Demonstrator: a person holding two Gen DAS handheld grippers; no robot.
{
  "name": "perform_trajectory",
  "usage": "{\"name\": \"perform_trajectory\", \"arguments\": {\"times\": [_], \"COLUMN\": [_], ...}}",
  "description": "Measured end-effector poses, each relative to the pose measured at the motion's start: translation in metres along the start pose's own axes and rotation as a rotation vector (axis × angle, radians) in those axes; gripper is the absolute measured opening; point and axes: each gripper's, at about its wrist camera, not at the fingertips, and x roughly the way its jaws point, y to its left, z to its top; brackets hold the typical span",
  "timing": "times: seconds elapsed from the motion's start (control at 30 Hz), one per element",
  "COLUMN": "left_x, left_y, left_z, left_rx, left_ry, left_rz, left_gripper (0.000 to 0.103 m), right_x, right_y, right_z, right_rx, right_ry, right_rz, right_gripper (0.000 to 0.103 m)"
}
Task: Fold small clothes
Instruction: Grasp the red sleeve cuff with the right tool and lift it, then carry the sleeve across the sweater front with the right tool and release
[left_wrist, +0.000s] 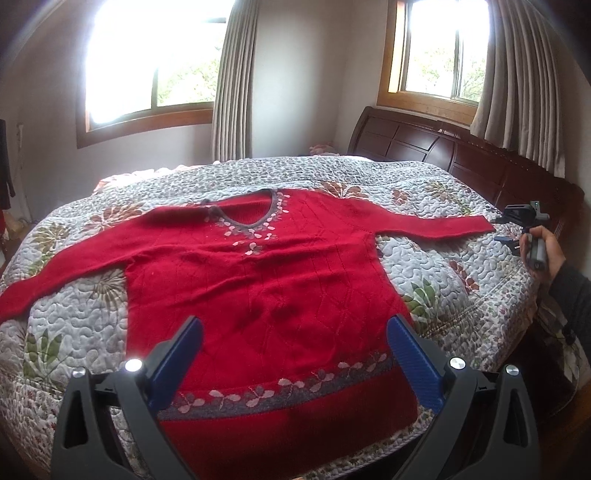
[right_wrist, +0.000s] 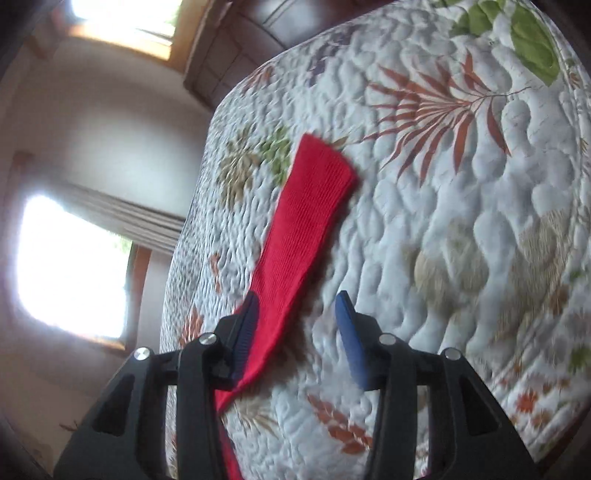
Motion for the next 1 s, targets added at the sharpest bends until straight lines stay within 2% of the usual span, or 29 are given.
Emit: {"name": "perform_trajectory", "arguments": {"times": [0.1,0.4,0.43,0.47,0.5,0.57,0.63,0.83,1.0], "left_x": [0.012,0.033,0.033,0.033,0.033,0.031,0.031,0.031,0.033], "left_y": [0.006,0.022,0.023,0.026,0.029,0.04,0.052,0.076,0.091], "left_z": [-0.002,-0.009,-0.01,-0.01,-0.011,-0.012,-0.013,-0.016,-0.014], "left_rx": [-0.028,-0.08,-0.081,-0.083,-0.089,-0.132,-0.177,-0.204,-0.244], "left_ry": [0.029,0.068,0.069,0.073,0.077,0.08,0.092,0.102,0.103], "left_rz": [-0.006,-0.017,-0.02,-0.028,-0.044,-0.113,-0.136,-0.098,-0.164], "left_gripper": [0.099,0.099,0.099,0.099,0.099,0.099,0.099,0.099,0.099], "right_x": [0.016,0.046,0.048,0.05,0.052,0.055,0.053,0.045,0.045], "right_y": [-0.008,0.014,0.016,0.019,0.022,0.028,0.044,0.121,0.193], "right_z": [0.024,0.041,0.042,0.043,0.044,0.045,0.041,0.006,-0.039], "right_rx": [0.068,0.013,-0.001,-0.022,-0.046,-0.085,-0.151,-0.378,-0.56], "right_ry": [-0.024,-0.083,-0.087,-0.09,-0.086,-0.09,-0.11,-0.134,-0.129], "right_rz": [-0.03,-0.118,-0.128,-0.145,-0.154,-0.175,-0.177,-0.143,-0.082], "right_gripper": [0.046,0.043,0.04,0.027,0.006,0.004,0.004,0.004,0.004]}}
